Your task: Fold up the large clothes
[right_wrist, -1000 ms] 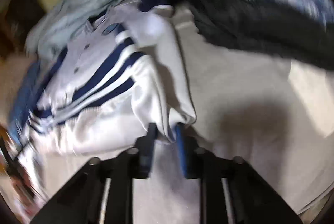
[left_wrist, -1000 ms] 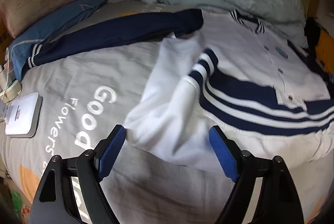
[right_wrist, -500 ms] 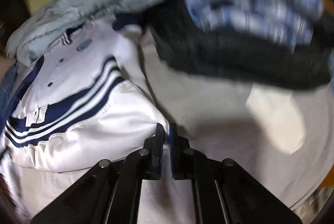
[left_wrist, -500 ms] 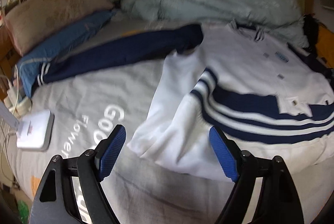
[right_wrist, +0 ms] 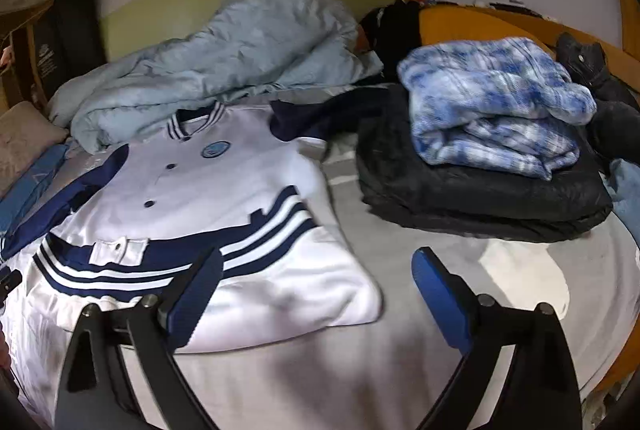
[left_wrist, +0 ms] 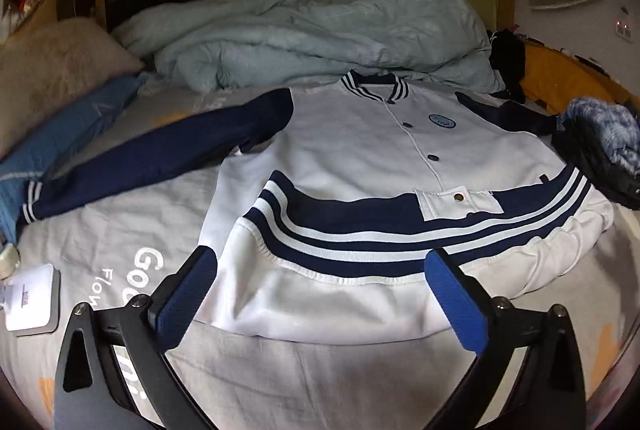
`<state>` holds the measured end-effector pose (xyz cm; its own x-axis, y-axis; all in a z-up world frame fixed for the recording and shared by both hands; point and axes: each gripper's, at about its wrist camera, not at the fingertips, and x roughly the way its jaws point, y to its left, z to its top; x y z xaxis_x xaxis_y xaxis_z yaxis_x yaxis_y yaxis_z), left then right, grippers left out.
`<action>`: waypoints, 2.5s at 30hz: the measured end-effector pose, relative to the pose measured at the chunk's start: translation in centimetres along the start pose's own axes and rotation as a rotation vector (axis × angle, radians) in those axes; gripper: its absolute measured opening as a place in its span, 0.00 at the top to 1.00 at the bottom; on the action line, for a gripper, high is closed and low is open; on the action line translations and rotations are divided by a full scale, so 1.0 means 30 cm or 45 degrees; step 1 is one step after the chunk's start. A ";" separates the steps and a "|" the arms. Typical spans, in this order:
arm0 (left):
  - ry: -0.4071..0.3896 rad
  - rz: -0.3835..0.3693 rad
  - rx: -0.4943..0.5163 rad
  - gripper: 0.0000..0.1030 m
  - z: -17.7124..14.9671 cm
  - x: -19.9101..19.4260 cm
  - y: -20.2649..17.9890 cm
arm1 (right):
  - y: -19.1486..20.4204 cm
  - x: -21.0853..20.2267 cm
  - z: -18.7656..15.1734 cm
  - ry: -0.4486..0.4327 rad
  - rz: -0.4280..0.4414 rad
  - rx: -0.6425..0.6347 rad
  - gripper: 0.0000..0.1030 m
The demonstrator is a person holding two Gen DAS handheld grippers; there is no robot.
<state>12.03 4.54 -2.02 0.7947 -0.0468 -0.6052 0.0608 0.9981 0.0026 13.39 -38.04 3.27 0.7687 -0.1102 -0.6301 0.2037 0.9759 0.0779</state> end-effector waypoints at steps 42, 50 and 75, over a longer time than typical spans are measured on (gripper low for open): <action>0.301 0.028 0.240 0.57 -0.129 0.089 -0.153 | 0.357 0.062 -0.206 0.198 0.018 -0.720 0.41; 0.227 0.149 0.501 0.05 -0.178 0.115 -0.297 | 0.444 0.106 -0.294 0.237 -0.025 -0.937 0.10; 0.129 0.323 0.130 0.89 -0.089 0.096 -0.032 | 0.307 0.165 -0.194 0.096 -0.246 -0.550 0.82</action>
<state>12.64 3.56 -5.90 0.7280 0.2132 -0.6516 -0.0680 0.9682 0.2408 15.55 -28.52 -3.63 0.6921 -0.2987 -0.6571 0.0553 0.9296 -0.3643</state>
